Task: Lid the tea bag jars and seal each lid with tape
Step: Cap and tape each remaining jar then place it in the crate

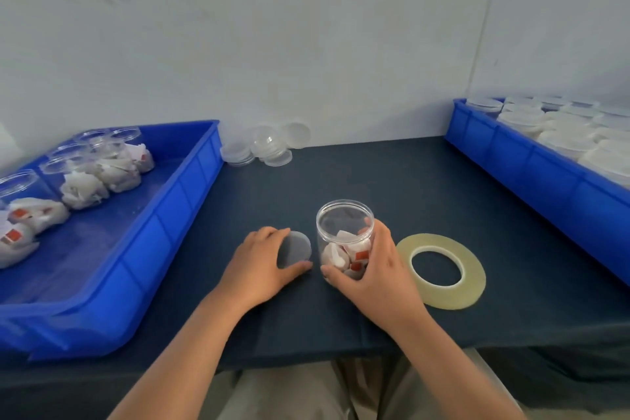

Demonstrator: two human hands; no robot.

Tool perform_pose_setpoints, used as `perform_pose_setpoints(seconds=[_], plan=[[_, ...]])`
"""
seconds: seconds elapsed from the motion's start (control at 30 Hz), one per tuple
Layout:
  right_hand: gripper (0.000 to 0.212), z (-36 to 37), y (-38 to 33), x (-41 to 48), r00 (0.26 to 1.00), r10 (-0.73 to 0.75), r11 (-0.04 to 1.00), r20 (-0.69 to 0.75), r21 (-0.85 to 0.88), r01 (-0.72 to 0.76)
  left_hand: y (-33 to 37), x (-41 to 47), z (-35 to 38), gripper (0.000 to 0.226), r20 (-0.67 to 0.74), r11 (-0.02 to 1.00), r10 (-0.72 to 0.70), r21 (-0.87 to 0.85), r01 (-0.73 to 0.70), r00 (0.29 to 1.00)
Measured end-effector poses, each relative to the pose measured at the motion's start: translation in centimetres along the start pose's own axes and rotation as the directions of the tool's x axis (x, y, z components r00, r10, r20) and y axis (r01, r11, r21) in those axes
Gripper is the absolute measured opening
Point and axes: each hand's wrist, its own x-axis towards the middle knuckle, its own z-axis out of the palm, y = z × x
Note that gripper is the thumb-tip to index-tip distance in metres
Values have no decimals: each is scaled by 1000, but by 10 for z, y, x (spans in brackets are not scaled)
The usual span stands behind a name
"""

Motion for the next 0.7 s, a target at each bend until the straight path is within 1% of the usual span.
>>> perform_pose_setpoints(seconds=[0.03, 0.07, 0.1, 0.13, 0.17, 0.2, 0.23, 0.27, 0.3, 0.33, 0.37, 0.4, 0.53, 0.63, 0.7], plan=[[88, 0, 0, 0, 1000, -8, 1000, -3, 12, 8, 5, -1, -5, 92, -56, 997, -14, -75, 10, 998], [86, -1, 0, -1, 1000, -20, 1000, -5, 22, 21, 11, -2, -14, 87, -100, 979, -41, -203, 20, 994], [85, -2, 0, -1, 1000, -31, 999, -1, 25, 31, 19, -2, -24, 83, -119, 932, -65, -363, 17, 991], [85, -3, 0, -2, 999, -33, 999, 8, 21, 33, 27, -2, -34, 80, -109, 855, -60, -518, -5, 992], [85, -3, 0, -2, 999, -31, 999, 18, 15, 30, 37, -3, -45, 78, -84, 786, -12, -617, -43, 996], [84, -3, 1, -3, 999, -28, 1000, 25, 15, 27, 47, -5, -56, 75, -57, 761, 70, -642, -91, 996], [83, -2, 2, -3, 999, -28, 999, 29, 24, 28, 57, -8, -66, 72, -18, 789, 159, -599, -138, 987], [82, -1, 2, -3, 999, -33, 999, 31, 38, 32, 66, -9, -72, 70, 21, 851, 237, -486, -197, 971], [81, 0, 2, -3, 999, -42, 998, 29, 51, 40, 73, -10, -77, 71, 51, 909, 301, -316, -270, 952], [81, 0, 2, -3, 998, -52, 997, 24, 57, 51, 80, -8, -81, 73, 82, 931, 348, -146, -334, 934], [82, 0, 1, -2, 998, -60, 997, 21, 53, 59, 86, -5, -83, 75, 115, 931, 365, -28, -364, 924], [84, 0, 1, -2, 998, -66, 997, 20, 42, 65, 93, -1, -84, 77, 146, 929, 362, 25, -369, 921], [85, 3, 3, -1, 996, -88, 996, 19, 1, 88, 109, 7, -87, 83, 237, 945, 308, 31, -324, 921], [76, 6, 3, 1, 993, -117, 993, 18, -21, 117, 121, 8, -81, 92, 235, 951, 271, 86, -298, 933], [69, 8, 3, 2, 993, -117, 992, 28, -47, 118, 133, 4, -69, 92, 184, 949, 240, 160, -271, 953]])
